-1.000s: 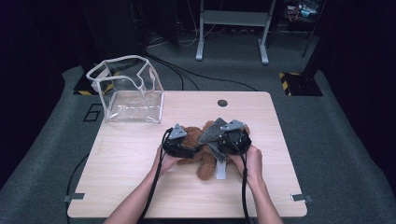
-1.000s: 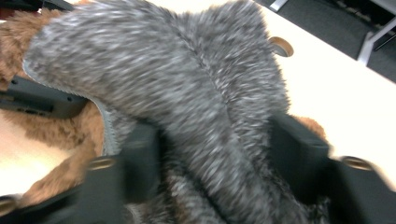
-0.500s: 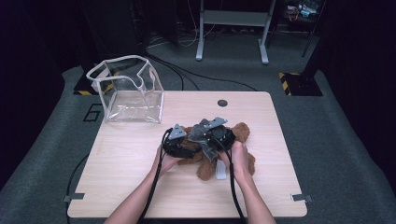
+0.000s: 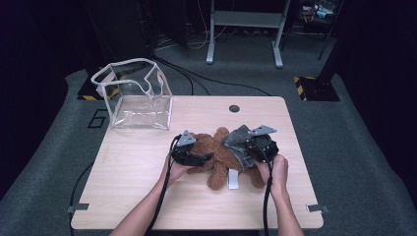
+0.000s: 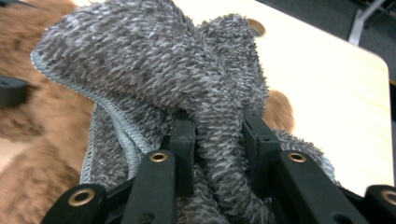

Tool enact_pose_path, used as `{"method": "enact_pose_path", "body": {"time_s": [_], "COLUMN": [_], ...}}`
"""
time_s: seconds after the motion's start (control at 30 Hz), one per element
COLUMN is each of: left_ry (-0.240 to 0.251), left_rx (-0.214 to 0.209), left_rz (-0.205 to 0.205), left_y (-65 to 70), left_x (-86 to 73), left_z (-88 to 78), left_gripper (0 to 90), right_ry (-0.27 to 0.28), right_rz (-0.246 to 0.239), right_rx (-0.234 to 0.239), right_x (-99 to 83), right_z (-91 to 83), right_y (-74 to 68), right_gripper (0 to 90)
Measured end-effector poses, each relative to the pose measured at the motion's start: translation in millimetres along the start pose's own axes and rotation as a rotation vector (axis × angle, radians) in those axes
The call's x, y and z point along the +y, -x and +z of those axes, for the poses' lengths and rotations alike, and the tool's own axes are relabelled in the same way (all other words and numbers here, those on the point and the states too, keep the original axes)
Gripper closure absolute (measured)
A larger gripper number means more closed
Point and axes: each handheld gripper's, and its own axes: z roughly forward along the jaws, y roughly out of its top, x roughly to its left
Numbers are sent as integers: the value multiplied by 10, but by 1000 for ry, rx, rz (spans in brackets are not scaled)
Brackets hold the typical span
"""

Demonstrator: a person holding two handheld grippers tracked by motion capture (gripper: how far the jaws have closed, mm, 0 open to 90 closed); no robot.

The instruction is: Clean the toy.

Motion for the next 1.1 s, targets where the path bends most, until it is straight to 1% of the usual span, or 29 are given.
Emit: {"method": "enact_pose_path", "body": {"time_s": [0.07, 0.1, 0.13, 0.17, 0.2, 0.27, 0.33, 0.37, 0.43, 0.5, 0.53, 0.57, 0.6, 0.63, 0.67, 0.7, 0.73, 0.77, 0.8, 0.83, 0.87, 0.93, 0.97, 1.0, 1.03, 1.07, 1.1], "left_ry": [0, 7, 6, -2, -1, 4, 3, 2, -2, -3, -2, 0, -2, -1, -2, 1, -3, -1, -3, -2, -4, -6, -3, -8, -7, -6, -8], "left_rx": [0, 7, 6, 0, 2, 16, 19, 22, 17, 17, 24, 25, 24, 26, 27, 27, 28, 26, 27, 27, 26, 29, 28, 30, 28, 28, 28], "left_rz": [-1, -4, -1, 2, 2, 4, 5, 6, 3, 3, 3, 4, 3, 3, 10, 5, 9, 7, 6, 4, 6, 9, 5, 9, 8, 10, 16], "left_y": [3, 9, 6, 1, 0, 6, 7, 4, -9, -7, 2, 6, 6, 6, 2, 6, 4, 4, 5, 4, 4, 4, -1, -8, -9, -7, -6], "left_x": [1, -1, -1, 1, 1, -2, -2, -4, -5, -2, -2, -2, -2, -2, -1, -1, 0, 0, -1, -1, -1, -2, -5, -6, -6, -5, -1], "left_z": [1, 6, 5, -2, -1, 7, 11, 12, 8, 8, 9, 12, 11, 12, 12, 15, 11, 11, 8, 9, 9, 15, 20, 19, 21, 23, 24], "left_gripper": [179, 180, 179, 180, 180, 180, 180, 179, 179, 179, 179, 179, 179, 180, 179, 179, 180, 179, 179, 180, 180, 180, 180, 180, 180, 180, 180], "right_ry": [-3, -13, -21, -27, -36, -67, -79, -67, -17, 41, 61, 76, 94, 101, 107, 105, 91, 81, 59, 45, 22, -16, -22, -22, -15, -16, -21], "right_rz": [41, 45, 46, 61, 82, 107, 137, 141, 132, 112, 89, 75, 50, 34, 7, -11, -40, -58, -82, -112, -115, -146, -161, -167, -163, -156, -163], "right_rx": [9, -4, -27, -37, -32, -34, -15, -16, -9, 16, 32, 51, 68, 79, 95, 118, 132, 137, 132, 135, 141, 115, 99, 91, 93, 94, 92], "right_x": [-72, -108, -145, -187, -232, -316, -356, -347, -282, -175, -117, -57, -4, 44, 86, 121, 149, 169, 182, 185, 177, 138, 114, 95, 82, 72, 62], "right_z": [0, 8, 20, 42, 68, 127, 137, 106, -6, -144, -207, -258, -296, -321, -320, -299, -264, -213, -156, -82, -9, 128, 178, 197, 200, 189, 174], "right_y": [91, 128, 165, 205, 248, 319, 361, 360, 332, 252, 195, 116, 30, -72, -172, -281, -386, -497, -601, -677, -751, -848, -873, -877, -868, -854, -831], "right_gripper": [690, 691, 691, 691, 692, 692, 692, 693, 693, 693, 693, 692, 692, 692, 692, 691, 690, 690, 689, 689, 689, 690, 691, 692, 693, 694, 696]}}
